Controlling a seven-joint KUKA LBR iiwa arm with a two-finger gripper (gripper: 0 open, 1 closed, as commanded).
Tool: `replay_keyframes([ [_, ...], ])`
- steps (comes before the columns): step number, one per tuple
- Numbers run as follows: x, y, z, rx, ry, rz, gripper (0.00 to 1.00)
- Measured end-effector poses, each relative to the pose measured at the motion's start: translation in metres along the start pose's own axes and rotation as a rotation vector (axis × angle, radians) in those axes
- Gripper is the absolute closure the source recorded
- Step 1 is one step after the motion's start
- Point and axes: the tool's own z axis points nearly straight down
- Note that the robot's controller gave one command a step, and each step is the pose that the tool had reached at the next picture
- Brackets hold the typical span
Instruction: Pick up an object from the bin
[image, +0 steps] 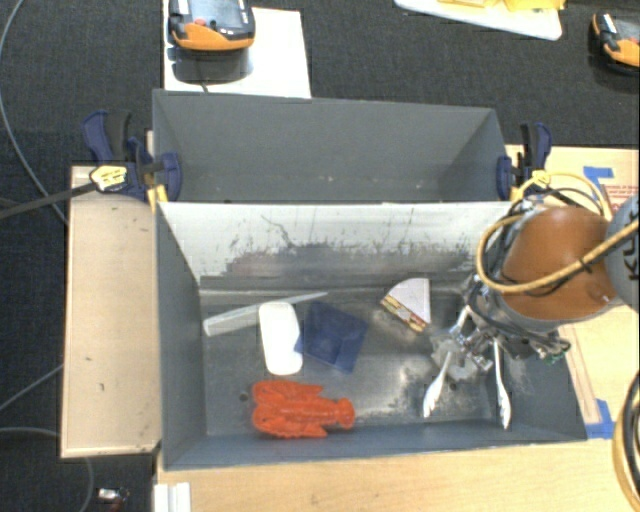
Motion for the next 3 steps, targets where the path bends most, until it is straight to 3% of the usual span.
replay_keyframes([
  [1, -0.0060, -0.0009, 0.0011, 0.001, -0.002, -0.075, 1.00],
  [2, -0.0015, -0.0016, 0.0012, 0.000, -0.003, -0.014, 1.00],
  [3, -0.0035, -0.0015, -0.0028, 0.002, -0.006, -0.048, 1.00],
])
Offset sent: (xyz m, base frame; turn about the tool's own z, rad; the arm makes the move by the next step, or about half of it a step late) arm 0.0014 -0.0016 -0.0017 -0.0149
